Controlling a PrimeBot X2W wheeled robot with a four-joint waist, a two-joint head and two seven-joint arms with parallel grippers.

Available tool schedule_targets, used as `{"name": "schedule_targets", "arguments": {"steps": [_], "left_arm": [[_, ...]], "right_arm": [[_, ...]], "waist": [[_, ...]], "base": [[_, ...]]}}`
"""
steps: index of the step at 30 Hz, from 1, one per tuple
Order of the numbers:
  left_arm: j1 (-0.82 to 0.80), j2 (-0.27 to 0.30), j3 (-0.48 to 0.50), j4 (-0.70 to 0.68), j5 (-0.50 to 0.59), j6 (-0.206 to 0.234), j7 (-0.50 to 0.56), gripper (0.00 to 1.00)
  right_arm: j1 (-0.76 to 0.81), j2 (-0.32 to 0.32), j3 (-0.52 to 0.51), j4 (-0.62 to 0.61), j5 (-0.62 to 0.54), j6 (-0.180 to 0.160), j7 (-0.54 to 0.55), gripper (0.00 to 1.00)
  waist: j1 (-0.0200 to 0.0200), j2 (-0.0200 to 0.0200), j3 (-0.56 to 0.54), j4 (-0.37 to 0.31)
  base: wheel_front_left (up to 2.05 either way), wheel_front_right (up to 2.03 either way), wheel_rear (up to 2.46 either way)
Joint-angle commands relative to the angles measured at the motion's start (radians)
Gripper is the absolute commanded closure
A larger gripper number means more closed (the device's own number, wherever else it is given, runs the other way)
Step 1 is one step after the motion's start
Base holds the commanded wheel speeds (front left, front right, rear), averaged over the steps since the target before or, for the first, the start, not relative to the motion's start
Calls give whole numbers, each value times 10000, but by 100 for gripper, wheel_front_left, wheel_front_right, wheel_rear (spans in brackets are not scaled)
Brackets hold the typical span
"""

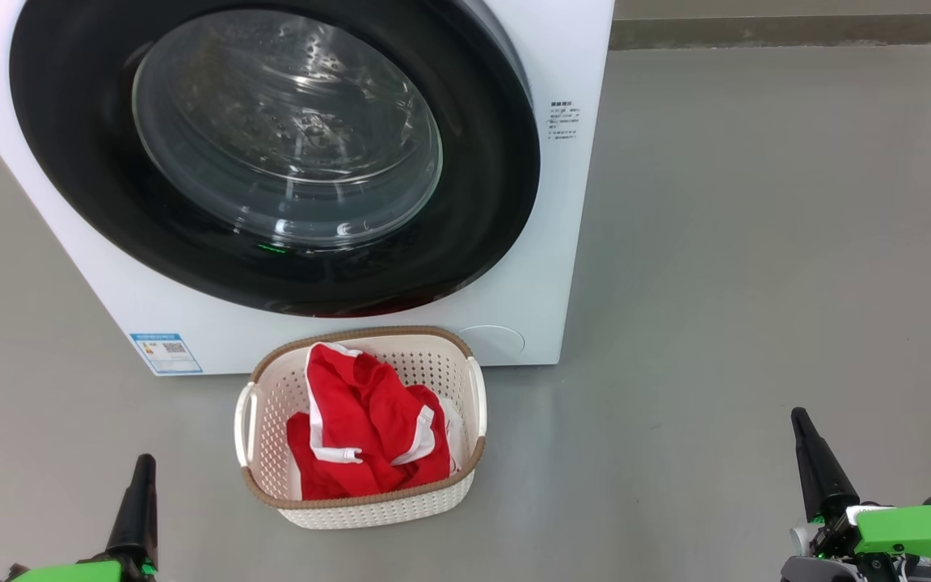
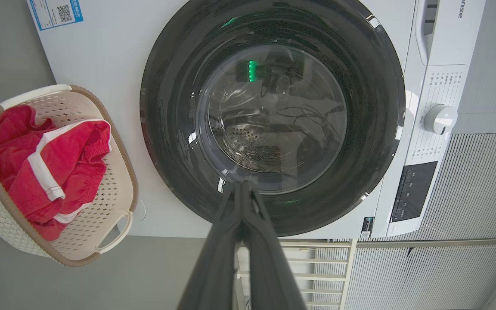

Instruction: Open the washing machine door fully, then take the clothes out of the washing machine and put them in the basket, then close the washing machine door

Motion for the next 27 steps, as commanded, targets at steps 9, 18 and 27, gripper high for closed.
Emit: {"name": "schedule_targets", "arguments": {"steps": [9, 18, 27], "left_arm": [[-390, 105, 372, -186, 3, -31, 73, 100], [-392, 91, 392, -185, 19, -31, 89, 100], [-393, 80, 408, -185, 33, -31, 102, 100]], "right_arm": [[-242, -4, 159, -303, -1, -9, 66, 100], [-244, 11, 137, -302, -18, -9, 83, 100], [-246, 23, 120, -301, -33, -9, 96, 100]], "waist": [[0, -1, 0, 0], [0, -1, 0, 0], [0, -1, 0, 0]], "base": [[0, 0, 0], [0, 0, 0], [0, 0, 0]]}}
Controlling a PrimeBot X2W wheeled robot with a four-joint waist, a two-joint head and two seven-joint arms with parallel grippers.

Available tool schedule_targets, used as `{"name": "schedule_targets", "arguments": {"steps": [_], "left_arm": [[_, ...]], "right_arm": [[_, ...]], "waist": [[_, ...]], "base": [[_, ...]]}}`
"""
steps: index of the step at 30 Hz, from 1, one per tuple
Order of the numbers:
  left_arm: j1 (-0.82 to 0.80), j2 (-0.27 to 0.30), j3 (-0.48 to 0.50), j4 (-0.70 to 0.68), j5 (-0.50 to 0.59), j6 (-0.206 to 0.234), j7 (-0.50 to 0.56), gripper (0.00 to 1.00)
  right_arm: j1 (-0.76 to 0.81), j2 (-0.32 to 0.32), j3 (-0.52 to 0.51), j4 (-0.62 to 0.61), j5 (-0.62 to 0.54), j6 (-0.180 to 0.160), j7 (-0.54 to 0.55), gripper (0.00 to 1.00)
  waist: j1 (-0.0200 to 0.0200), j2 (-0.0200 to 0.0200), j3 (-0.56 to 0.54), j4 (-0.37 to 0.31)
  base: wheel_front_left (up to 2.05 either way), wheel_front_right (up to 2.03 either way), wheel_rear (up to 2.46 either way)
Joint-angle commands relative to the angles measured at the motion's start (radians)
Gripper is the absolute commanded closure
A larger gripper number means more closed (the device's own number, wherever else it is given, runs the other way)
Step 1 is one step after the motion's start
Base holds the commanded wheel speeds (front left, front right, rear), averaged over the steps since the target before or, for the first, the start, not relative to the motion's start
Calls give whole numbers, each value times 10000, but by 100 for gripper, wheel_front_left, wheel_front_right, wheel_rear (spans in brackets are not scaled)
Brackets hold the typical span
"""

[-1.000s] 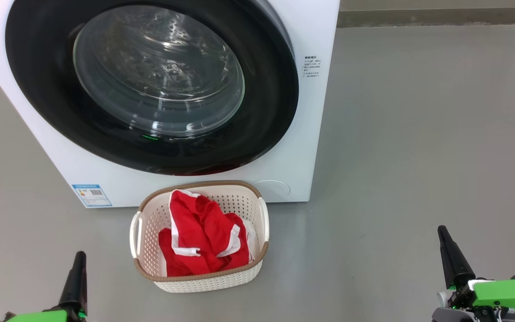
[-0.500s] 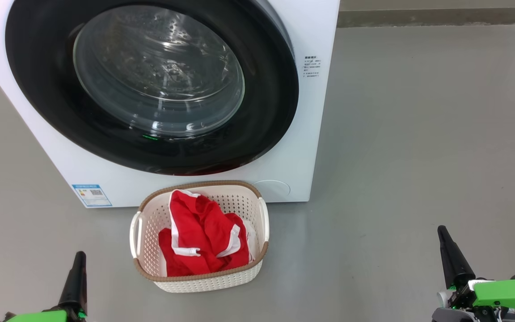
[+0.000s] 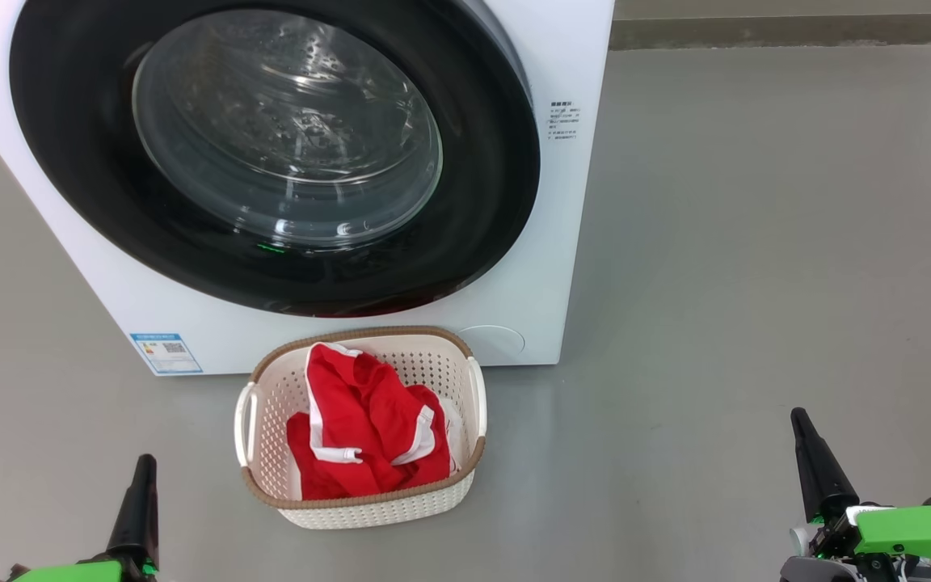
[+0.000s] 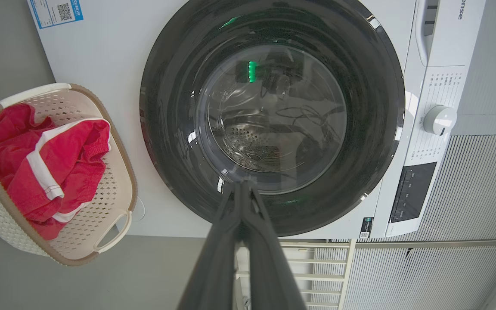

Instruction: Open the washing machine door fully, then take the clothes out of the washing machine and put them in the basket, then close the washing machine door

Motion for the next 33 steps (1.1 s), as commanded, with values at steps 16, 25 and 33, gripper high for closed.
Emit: {"name": "schedule_targets", "arguments": {"steps": [16, 25, 33], "left_arm": [[-395, 116, 383, -186, 52, -31, 84, 100], [-396, 107, 396, -185, 63, -31, 95, 100], [-397, 99, 407, -185, 72, -31, 104, 100]], "right_arm": [[-248, -4, 139, -299, -56, -9, 91, 100], [-250, 6, 124, -298, -67, -9, 103, 100], [-251, 14, 113, -298, -77, -9, 112, 100]], "waist": [[0, -1, 0, 0], [0, -1, 0, 0], [0, -1, 0, 0]], "base": [[0, 0, 0], [0, 0, 0], [0, 0, 0]]}}
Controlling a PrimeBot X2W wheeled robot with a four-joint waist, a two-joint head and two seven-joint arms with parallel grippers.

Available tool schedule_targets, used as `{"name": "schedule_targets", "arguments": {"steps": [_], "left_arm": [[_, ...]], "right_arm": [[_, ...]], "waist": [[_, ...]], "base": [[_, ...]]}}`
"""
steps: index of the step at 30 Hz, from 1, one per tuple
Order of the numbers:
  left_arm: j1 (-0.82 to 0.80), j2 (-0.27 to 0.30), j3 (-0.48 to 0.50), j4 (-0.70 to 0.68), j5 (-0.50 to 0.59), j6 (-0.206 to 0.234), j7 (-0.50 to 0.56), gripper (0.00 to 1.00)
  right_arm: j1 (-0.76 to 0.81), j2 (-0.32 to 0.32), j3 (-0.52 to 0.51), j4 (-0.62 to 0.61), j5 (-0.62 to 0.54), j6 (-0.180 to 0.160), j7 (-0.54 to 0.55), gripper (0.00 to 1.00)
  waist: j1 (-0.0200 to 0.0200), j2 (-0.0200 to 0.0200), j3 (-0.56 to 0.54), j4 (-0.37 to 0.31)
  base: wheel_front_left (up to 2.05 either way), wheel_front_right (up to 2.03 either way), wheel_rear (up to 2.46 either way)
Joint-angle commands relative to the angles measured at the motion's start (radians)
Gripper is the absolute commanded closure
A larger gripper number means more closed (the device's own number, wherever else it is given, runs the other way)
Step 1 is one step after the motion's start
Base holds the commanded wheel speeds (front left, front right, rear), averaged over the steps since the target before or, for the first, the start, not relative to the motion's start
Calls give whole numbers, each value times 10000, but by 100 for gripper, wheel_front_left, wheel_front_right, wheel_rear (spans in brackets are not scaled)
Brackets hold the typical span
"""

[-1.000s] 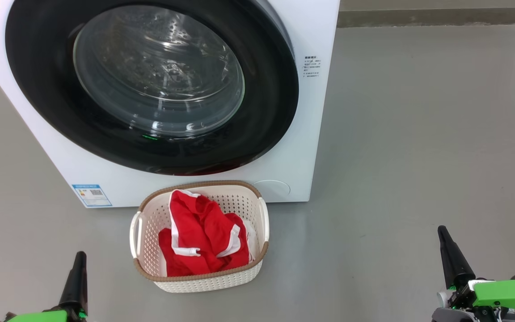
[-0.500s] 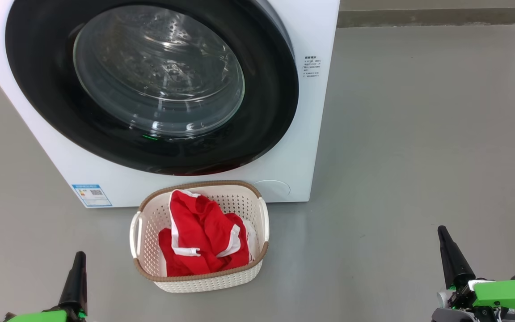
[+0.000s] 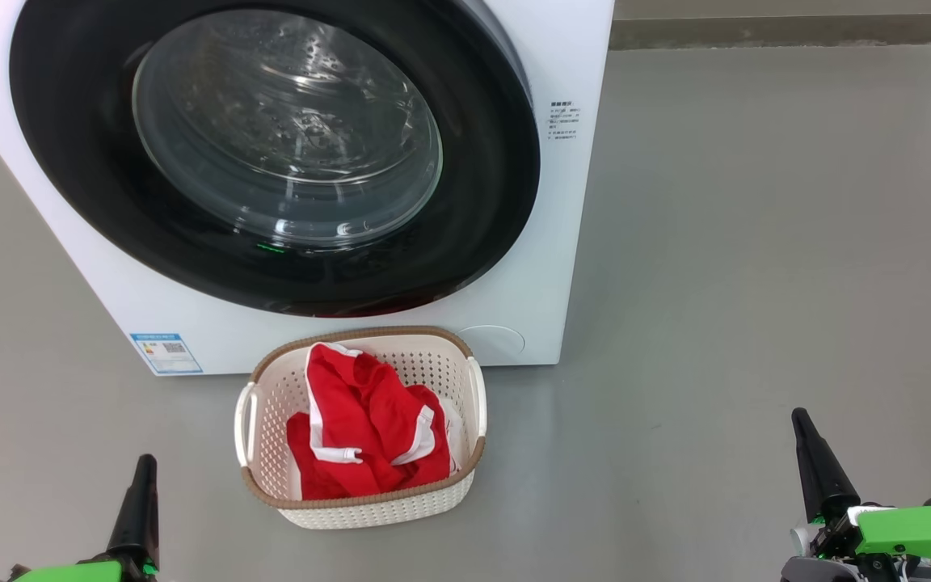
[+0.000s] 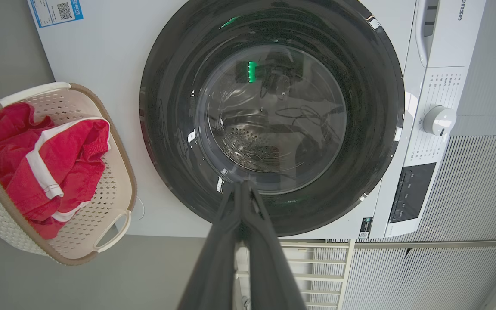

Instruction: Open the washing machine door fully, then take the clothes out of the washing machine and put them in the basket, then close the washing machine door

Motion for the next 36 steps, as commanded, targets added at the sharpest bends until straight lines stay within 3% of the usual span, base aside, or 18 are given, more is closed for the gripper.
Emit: {"name": "schedule_targets", "arguments": {"steps": [1, 36], "left_arm": [[-394, 135, 351, -185, 62, -31, 57, 100], [-397, 111, 386, -184, 91, -31, 85, 100]], "right_arm": [[-251, -16, 192, -298, -65, -9, 61, 100], [-255, 10, 154, -296, -96, -9, 92, 100]], "waist": [[0, 0, 0, 0], [0, 0, 0, 0]], "base": [[0, 0, 0], [0, 0, 0]]}}
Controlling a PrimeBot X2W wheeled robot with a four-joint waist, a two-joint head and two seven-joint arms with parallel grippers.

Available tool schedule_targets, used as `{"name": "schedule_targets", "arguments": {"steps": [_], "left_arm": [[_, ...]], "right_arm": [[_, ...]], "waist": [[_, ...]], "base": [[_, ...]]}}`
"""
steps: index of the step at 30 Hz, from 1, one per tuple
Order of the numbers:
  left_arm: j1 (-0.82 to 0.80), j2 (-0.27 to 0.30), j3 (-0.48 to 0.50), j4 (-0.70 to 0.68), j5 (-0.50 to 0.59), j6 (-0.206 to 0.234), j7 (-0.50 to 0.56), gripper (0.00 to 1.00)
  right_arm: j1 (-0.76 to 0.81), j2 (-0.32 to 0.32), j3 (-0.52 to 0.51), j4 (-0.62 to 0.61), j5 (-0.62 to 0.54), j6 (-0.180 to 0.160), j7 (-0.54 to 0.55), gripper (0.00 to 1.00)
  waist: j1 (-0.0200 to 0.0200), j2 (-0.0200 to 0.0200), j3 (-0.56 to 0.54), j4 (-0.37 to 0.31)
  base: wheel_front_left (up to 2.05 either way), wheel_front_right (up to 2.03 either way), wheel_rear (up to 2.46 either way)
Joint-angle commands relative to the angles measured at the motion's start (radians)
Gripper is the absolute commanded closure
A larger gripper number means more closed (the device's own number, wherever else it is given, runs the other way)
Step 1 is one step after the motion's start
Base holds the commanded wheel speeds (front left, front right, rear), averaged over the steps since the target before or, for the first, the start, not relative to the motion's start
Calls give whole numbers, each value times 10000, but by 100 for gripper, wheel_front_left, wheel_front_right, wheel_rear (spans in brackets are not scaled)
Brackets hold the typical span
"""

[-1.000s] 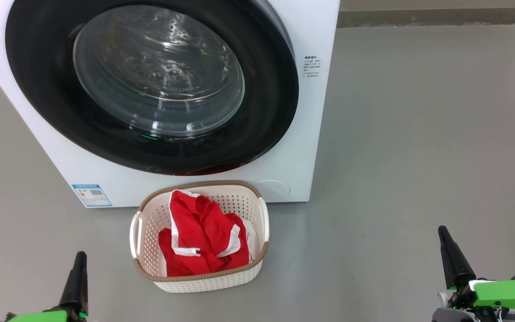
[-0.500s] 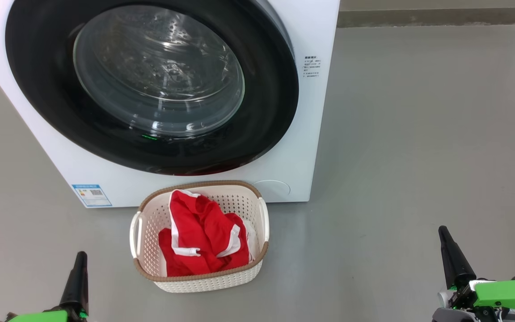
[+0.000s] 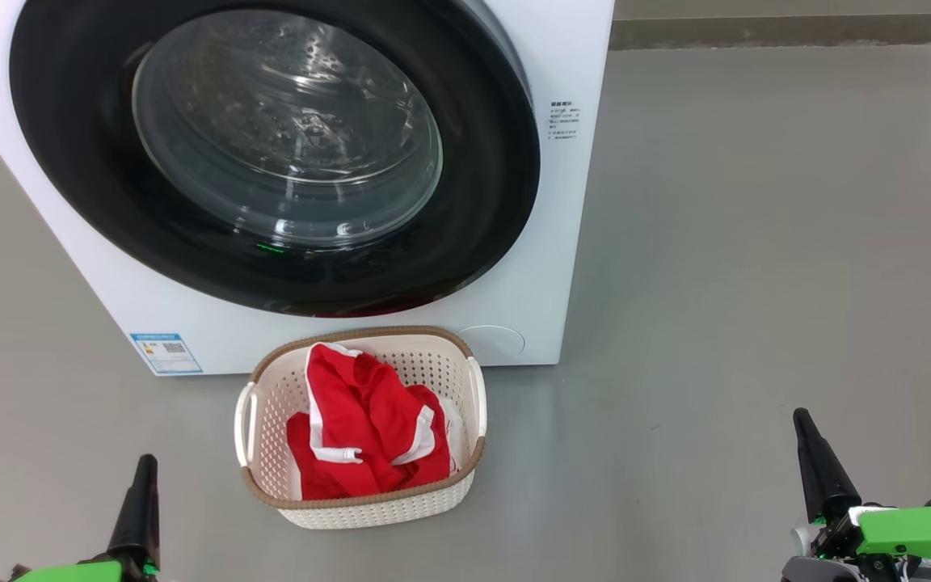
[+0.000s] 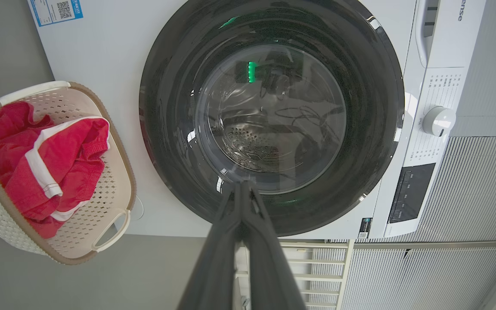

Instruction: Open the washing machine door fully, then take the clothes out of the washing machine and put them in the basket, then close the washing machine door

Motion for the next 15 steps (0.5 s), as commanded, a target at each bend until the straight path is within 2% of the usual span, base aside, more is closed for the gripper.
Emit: {"name": "schedule_targets", "arguments": {"steps": [1, 15], "left_arm": [[-394, 154, 352, -186, 88, -31, 55, 100], [-395, 147, 362, -185, 96, -31, 63, 100]], "right_arm": [[-255, -22, 217, -296, -87, -9, 58, 100], [-256, -15, 206, -295, -96, -9, 66, 100]], "waist": [[0, -1, 0, 0], [0, -1, 0, 0]], "base": [[0, 0, 0], [0, 0, 0]]}}
